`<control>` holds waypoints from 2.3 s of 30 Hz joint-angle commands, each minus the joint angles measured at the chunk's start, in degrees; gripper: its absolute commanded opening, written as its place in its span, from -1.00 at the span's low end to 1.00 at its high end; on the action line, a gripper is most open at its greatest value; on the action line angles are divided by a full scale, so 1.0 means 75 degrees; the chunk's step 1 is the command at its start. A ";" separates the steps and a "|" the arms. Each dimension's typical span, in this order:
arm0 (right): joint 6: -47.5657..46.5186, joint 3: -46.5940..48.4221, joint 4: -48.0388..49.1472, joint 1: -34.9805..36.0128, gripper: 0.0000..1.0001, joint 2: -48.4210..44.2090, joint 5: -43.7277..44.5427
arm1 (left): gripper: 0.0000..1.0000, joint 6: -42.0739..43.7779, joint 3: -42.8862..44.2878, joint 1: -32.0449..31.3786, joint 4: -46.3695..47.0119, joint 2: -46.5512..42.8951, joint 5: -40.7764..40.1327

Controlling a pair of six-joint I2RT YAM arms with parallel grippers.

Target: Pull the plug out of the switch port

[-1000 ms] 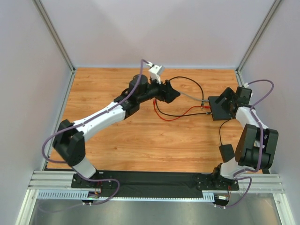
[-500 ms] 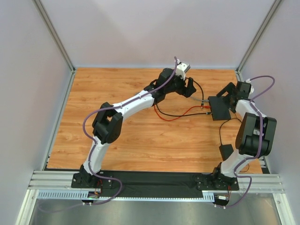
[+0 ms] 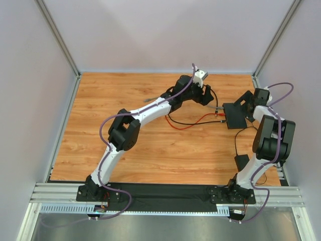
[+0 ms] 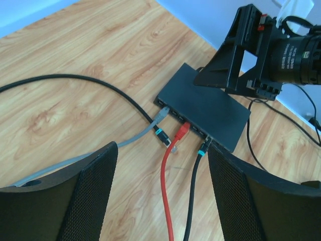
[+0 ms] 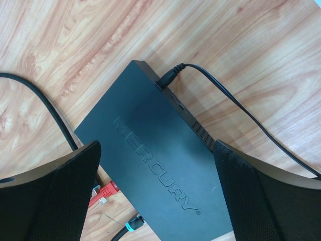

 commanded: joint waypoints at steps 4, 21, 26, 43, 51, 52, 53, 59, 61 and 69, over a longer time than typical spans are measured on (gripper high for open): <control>0.0277 -0.0064 0.0720 -0.0008 0.75 0.0139 -0.1142 | 0.51 -0.0396 0.0817 -0.0139 0.0087 0.0288 -0.0167; 0.1766 -0.0510 0.2854 0.0145 0.61 0.0912 -0.3419 | 0.25 -0.0830 0.1333 -0.0139 -0.0031 0.0933 0.0207; 0.2222 -0.0978 0.3158 -0.0195 0.60 0.0644 -0.3138 | 0.24 -0.0901 0.1544 -0.0197 0.0169 0.1215 0.0548; 0.2681 -0.1154 0.3557 -0.0383 0.45 0.0725 -0.3068 | -0.26 -0.0923 0.2024 -0.0631 -0.0217 0.1918 0.0325; 0.2902 -0.1084 0.3580 -0.0383 0.33 0.0889 -0.2950 | -0.43 -0.1417 0.2376 -0.0619 -0.0229 0.2387 0.0665; 0.2949 -0.1084 0.3627 -0.0383 0.31 0.0912 -0.2973 | -0.43 -0.1428 0.2376 -0.0619 -0.0241 0.2410 0.0642; 0.3054 -0.1072 0.3685 -0.0395 0.29 0.1005 -0.2985 | -0.43 -0.1463 0.2376 -0.0608 -0.0241 0.2410 0.0653; 0.3255 -0.1119 0.3885 -0.0395 0.15 0.1100 -0.3103 | -0.63 -0.1581 0.2575 -0.0572 -0.0241 0.2551 0.0723; 0.3289 -0.1154 0.3978 -0.0395 0.15 0.1077 -0.3102 | -0.77 -0.1615 0.2668 -0.0572 -0.0241 0.2633 0.0782; 0.3477 -0.1259 0.4084 -0.0371 0.13 0.0995 -0.3009 | -0.80 -0.1873 0.2927 -0.0479 -0.0522 0.2879 0.0782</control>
